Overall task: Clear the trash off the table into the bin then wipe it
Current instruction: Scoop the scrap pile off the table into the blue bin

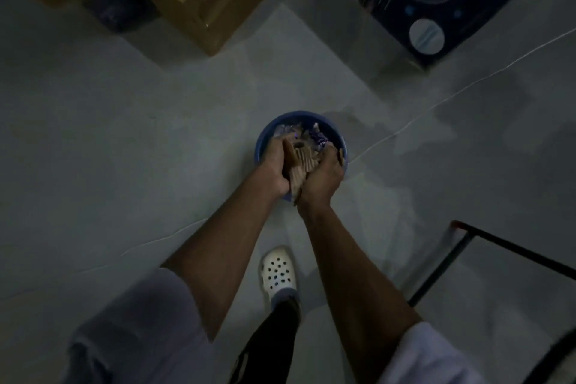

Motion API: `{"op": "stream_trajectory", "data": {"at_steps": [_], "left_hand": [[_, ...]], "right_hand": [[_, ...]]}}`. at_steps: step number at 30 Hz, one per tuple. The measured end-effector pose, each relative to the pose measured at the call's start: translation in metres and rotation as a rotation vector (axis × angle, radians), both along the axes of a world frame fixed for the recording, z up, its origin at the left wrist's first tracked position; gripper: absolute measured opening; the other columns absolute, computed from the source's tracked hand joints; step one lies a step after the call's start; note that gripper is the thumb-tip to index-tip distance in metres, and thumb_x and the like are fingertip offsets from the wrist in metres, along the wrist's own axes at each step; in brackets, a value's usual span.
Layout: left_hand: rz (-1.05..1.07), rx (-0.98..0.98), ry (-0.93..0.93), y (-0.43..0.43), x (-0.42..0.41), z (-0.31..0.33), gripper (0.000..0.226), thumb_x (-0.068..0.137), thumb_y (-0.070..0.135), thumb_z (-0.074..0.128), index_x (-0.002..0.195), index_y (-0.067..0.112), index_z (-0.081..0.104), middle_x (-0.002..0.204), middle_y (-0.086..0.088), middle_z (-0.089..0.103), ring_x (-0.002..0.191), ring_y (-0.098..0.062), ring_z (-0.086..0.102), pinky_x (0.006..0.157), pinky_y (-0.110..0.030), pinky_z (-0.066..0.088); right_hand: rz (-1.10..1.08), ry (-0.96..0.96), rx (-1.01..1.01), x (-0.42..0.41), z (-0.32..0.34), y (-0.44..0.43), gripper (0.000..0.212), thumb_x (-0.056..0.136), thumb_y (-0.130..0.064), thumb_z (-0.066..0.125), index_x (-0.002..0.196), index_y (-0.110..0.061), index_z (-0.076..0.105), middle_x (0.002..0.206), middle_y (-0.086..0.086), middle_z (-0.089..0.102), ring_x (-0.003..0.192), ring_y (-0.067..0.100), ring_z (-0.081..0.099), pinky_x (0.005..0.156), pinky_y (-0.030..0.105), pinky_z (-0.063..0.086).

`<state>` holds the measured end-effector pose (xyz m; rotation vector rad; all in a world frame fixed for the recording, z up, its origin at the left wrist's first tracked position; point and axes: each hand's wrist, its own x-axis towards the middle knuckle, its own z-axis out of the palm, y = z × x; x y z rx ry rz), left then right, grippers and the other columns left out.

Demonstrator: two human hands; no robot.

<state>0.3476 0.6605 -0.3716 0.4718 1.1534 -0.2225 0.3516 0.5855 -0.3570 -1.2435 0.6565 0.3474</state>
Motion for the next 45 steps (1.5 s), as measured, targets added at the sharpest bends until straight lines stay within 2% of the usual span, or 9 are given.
{"op": "stream_trajectory", "data": {"at_steps": [5, 11, 16, 19, 24, 30, 35, 40, 45], "left_hand": [[0.019, 0.013, -0.001, 0.006, -0.001, -0.11, 0.053, 0.102, 0.048, 0.048, 0.125, 0.005, 0.07, 0.114, -0.021, 0.074, 0.099, -0.035, 0.074, 0.08, -0.043, 0.061], [-0.091, 0.34, 0.024, 0.003, -0.004, -0.166, 0.044, 0.105, 0.046, 0.043, 0.134, 0.02, 0.064, 0.12, -0.01, 0.073, 0.105, -0.029, 0.071, 0.085, -0.043, 0.061], [-0.232, 0.748, -0.073, -0.022, -0.018, -0.159, 0.052, 0.107, 0.04, 0.039, 0.157, 0.032, 0.031, 0.162, 0.0, 0.034, 0.145, -0.019, 0.039, 0.119, -0.046, 0.036], [-0.463, 0.879, -0.175, -0.04, -0.021, -0.147, 0.06, 0.106, 0.047, 0.031, 0.161, 0.035, 0.009, 0.171, 0.001, 0.006, 0.156, -0.018, 0.011, 0.126, -0.047, 0.018], [-1.1, 1.182, 0.082, -0.033, -0.032, -0.192, 0.068, 0.102, 0.056, 0.014, 0.16, 0.032, -0.013, 0.167, 0.004, -0.025, 0.153, -0.018, -0.025, 0.122, -0.052, -0.017], [-1.412, 1.269, 0.184, -0.018, -0.029, -0.23, 0.064, 0.11, 0.042, 0.019, 0.16, 0.028, -0.018, 0.166, 0.005, -0.028, 0.153, -0.022, -0.025, 0.118, -0.057, -0.02], [-1.415, 1.205, 0.087, -0.008, -0.02, -0.211, 0.062, 0.11, 0.046, 0.023, 0.161, 0.034, -0.01, 0.168, 0.011, -0.019, 0.154, -0.022, -0.022, 0.12, -0.058, -0.014], [-1.382, 1.206, -0.021, -0.007, -0.027, -0.156, 0.064, 0.109, 0.039, 0.031, 0.157, 0.044, -0.012, 0.166, 0.013, -0.024, 0.15, -0.018, -0.031, 0.114, -0.067, -0.021], [-1.255, 1.131, -0.056, -0.011, -0.014, -0.09, 0.069, 0.109, 0.034, 0.036, 0.159, 0.04, -0.011, 0.168, 0.01, -0.021, 0.154, -0.021, -0.022, 0.12, -0.062, -0.012]], "right_hand": [[0.007, 0.123, 0.024, 0.017, -0.113, -0.004, 0.031, 0.101, -0.028, 0.055, 0.113, -0.007, 0.074, 0.108, 0.014, 0.077, 0.094, 0.025, 0.075, 0.078, 0.036, 0.061], [0.244, -0.015, -0.165, 0.039, -0.18, -0.02, 0.028, 0.1, -0.03, 0.061, 0.124, -0.022, 0.072, 0.124, 0.001, 0.072, 0.111, 0.015, 0.07, 0.1, 0.044, 0.057], [0.527, -0.238, -0.312, 0.029, -0.178, -0.041, 0.039, 0.095, -0.041, 0.064, 0.134, -0.034, 0.064, 0.145, -0.002, 0.056, 0.134, 0.015, 0.053, 0.114, 0.047, 0.045], [0.829, -0.527, -0.559, 0.019, -0.179, -0.049, 0.053, 0.105, -0.04, 0.042, 0.155, -0.023, 0.043, 0.163, 0.006, 0.035, 0.154, 0.022, 0.023, 0.127, 0.044, 0.019], [1.26, -0.756, -0.834, 0.025, -0.217, -0.064, 0.073, 0.107, -0.052, 0.009, 0.161, -0.005, 0.021, 0.169, 0.021, 0.012, 0.157, 0.03, -0.004, 0.126, 0.058, -0.004], [1.713, -0.32, -1.178, 0.031, -0.24, -0.04, 0.075, 0.107, -0.048, 0.034, 0.164, -0.022, -0.009, 0.172, 0.009, -0.01, 0.157, 0.039, -0.008, 0.121, 0.056, 0.02], [1.57, -0.372, -1.162, 0.047, -0.221, -0.041, 0.079, 0.101, -0.051, 0.049, 0.164, -0.022, 0.012, 0.169, 0.011, 0.016, 0.155, 0.04, 0.009, 0.122, 0.055, 0.019], [1.535, -0.414, -0.969, 0.044, -0.191, -0.056, 0.091, 0.087, -0.066, 0.013, 0.162, -0.015, 0.023, 0.167, 0.014, 0.025, 0.154, 0.036, 0.02, 0.126, 0.05, 0.017], [1.411, -0.427, -0.876, 0.054, -0.107, -0.065, 0.061, 0.104, -0.038, 0.046, 0.157, -0.009, 0.034, 0.163, 0.016, 0.033, 0.151, 0.035, 0.027, 0.123, 0.047, 0.025]]}}
